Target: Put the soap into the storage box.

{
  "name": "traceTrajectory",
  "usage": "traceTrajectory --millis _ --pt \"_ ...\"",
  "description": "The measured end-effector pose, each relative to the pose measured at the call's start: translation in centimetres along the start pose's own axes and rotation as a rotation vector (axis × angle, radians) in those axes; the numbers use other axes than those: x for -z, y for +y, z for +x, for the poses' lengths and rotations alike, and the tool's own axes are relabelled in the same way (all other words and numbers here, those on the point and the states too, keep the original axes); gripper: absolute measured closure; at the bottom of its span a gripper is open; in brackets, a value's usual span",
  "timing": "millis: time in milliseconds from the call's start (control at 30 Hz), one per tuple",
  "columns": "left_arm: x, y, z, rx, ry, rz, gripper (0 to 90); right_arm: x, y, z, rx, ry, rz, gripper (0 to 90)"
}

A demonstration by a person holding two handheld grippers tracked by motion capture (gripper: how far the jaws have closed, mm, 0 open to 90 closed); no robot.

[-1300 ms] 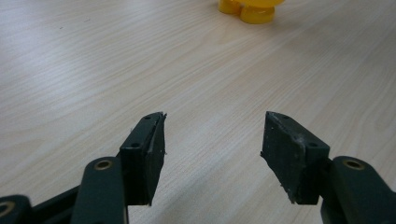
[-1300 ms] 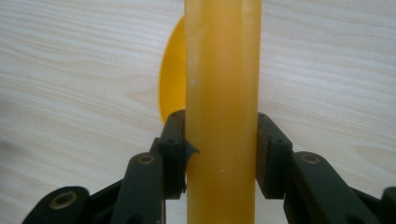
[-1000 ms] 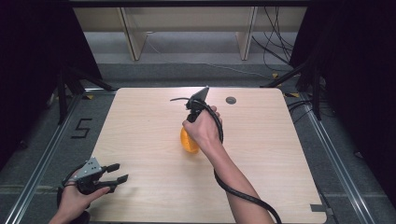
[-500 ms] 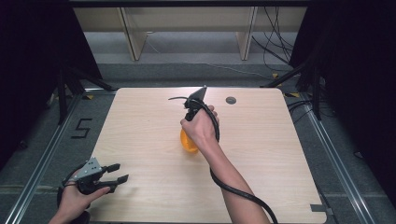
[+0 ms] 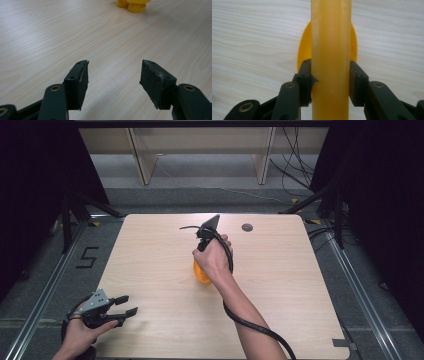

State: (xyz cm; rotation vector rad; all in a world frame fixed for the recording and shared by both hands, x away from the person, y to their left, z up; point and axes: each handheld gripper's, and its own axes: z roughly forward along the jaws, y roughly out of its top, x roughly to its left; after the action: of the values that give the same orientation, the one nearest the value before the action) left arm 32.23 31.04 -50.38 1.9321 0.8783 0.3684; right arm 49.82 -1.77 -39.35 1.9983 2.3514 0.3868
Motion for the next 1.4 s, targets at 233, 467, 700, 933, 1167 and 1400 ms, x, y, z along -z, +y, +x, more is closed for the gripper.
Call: traceTrajectory --millis 233,467,700,933,1167,1400 --pt "0.1 0.1 0.1 -0.018 0.006 0.005 38.8 -0.7 0.0 0.1 0.025 -0.005 0.007 61.7" --pt "0.0 0.0 0.0 -0.01 0.001 -0.001 38.8 -1.2 -0.1 0.2 0.032 -0.009 0.014 61.6" --pt "0.1 0.1 0.1 -0.027 0.002 0.007 38.7 -1.2 -0.1 0.2 0.064 -0.014 -0.022 58.2" --pt "0.0 0.1 0.1 -0.026 0.0 0.001 38.7 -0.6 -0.4 0.2 0.112 -0.04 -0.062 50.6" --pt "0.0 0.1 0.1 -0.027 0.001 0.004 38.7 0.3 -0.9 -0.3 0.155 -0.043 -0.101 46.7" --pt "0.0 0.1 0.1 -0.029 0.007 0.007 38.8 0.5 -1.0 -0.9 0.146 0.003 -0.097 46.2"
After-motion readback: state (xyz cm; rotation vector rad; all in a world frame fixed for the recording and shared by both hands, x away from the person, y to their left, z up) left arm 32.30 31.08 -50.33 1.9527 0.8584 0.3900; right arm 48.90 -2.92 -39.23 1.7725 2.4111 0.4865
